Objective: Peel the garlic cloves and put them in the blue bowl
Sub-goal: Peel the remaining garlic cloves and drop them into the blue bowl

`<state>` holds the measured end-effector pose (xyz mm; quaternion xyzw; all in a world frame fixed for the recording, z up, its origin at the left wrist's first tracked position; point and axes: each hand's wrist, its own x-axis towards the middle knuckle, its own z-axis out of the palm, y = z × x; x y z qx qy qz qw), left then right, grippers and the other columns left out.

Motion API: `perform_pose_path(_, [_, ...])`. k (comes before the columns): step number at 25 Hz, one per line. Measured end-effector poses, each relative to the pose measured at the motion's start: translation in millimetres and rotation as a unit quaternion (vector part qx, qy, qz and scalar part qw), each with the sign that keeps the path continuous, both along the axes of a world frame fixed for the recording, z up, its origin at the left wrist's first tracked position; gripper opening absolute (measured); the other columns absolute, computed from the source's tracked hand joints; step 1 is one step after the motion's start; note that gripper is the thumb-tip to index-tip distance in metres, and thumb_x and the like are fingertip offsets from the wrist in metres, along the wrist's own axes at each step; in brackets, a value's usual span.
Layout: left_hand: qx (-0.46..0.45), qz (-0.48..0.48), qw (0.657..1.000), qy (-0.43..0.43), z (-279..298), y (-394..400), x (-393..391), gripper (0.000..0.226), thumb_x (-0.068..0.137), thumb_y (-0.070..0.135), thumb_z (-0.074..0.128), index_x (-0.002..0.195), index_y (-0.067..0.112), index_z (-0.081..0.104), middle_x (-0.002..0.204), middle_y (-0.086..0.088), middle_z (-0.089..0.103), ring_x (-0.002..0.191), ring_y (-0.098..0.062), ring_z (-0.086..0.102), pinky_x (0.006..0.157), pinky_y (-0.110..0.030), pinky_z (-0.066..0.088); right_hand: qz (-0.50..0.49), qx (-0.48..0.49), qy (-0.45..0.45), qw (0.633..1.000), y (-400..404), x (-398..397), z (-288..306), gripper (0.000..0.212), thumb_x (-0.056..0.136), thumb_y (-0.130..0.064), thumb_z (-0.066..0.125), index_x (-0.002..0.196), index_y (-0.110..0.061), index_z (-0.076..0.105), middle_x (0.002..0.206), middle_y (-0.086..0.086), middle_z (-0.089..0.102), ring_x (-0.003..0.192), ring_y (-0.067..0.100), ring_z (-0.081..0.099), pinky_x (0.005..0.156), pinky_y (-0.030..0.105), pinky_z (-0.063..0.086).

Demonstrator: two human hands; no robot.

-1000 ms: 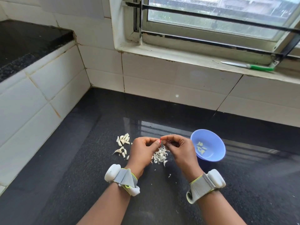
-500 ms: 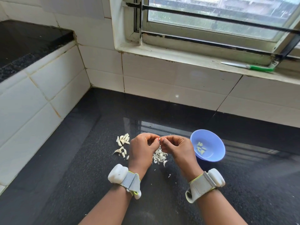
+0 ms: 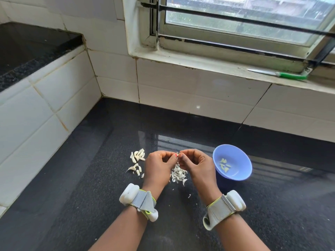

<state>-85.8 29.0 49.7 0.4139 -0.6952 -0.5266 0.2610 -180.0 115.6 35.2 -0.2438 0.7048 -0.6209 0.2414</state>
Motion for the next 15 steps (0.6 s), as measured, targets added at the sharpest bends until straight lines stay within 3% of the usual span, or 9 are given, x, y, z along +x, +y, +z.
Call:
perform_pose_path(5, [0.037, 0.007, 0.999, 0.018, 0.7, -0.5, -1.4, 0.006, 0.082, 0.016, 0.071, 0.082, 0.012, 0.075, 0.074, -0.002, 0.073, 0.073, -0.017, 0.07, 0.073, -0.037, 0.057, 0.004, 0.008, 0.009, 1.0, 0.1, -1.6, -1.1, 0.007, 0.088, -0.014, 0.071, 0.09, -0.019, 0.075, 0.081, 0.002, 0.076, 0.079, 0.019, 0.073, 0.078, 0.04, 0.06])
perform_pose_path(15, [0.028, 0.01, 1.0, 0.009, 3.0, 1.3, -0.5, 0.006, 0.082, 0.019, 0.071, 0.081, 0.015, 0.075, 0.073, 0.002, 0.073, 0.071, -0.011, 0.069, 0.069, -0.03, 0.056, 0.039, -0.011, -0.044, 0.998, 0.4, 2.1, 4.0, 0.011, 0.088, -0.015, 0.068, 0.096, -0.016, 0.075, 0.087, 0.004, 0.077, 0.086, 0.021, 0.074, 0.078, 0.033, 0.06])
